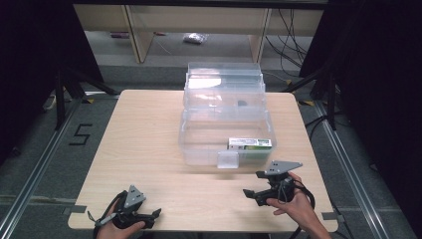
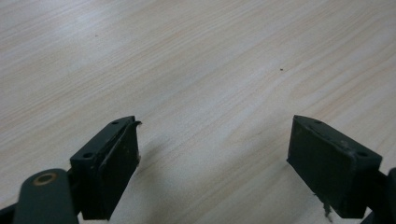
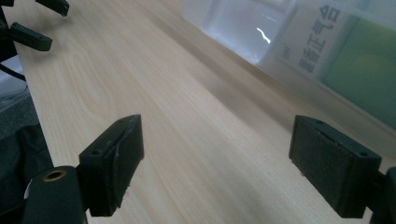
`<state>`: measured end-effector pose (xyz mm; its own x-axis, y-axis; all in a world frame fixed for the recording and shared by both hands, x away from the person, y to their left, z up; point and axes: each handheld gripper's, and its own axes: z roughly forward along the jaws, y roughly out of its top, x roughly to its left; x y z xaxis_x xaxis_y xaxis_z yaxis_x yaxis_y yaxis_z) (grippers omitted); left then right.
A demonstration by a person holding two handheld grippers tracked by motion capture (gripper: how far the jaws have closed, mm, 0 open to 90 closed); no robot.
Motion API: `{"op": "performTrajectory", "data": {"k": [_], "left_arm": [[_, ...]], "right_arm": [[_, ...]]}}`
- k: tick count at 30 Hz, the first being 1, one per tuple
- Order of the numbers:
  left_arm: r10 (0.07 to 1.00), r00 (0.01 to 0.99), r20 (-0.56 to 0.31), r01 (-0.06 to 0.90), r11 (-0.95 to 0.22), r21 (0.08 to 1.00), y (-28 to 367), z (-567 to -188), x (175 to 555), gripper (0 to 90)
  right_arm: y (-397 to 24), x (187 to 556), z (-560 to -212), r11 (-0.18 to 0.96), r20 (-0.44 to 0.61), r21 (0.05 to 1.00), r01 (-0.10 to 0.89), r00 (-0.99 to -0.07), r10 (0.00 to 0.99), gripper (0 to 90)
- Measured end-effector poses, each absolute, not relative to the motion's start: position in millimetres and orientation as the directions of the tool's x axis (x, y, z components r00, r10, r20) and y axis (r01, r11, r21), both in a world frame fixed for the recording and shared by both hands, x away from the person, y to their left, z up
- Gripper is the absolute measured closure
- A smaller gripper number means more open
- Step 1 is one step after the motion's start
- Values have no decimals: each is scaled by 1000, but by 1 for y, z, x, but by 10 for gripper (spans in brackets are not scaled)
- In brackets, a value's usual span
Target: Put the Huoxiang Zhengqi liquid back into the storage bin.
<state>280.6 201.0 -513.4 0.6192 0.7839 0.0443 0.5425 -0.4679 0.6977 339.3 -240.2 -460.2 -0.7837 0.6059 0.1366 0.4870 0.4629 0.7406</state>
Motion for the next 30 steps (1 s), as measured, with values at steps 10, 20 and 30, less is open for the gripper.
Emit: {"op": "performTrajectory", "data": {"k": [10,20,30], "left_arm": [[788,616,24,560,-459,690,200,-513,278,159],[785,618,35,546,-461,700,199,-514,279,158],[785,618,34,544,-459,703,199,-514,279,159]], "right_arm": [[-251,323,-477,427,172,728,536,-746,644,171],[-258,311,-488,440,158,685,580,-709,687,163],[-254,305,-496,474,127,646,598,-697,706,163]]}}
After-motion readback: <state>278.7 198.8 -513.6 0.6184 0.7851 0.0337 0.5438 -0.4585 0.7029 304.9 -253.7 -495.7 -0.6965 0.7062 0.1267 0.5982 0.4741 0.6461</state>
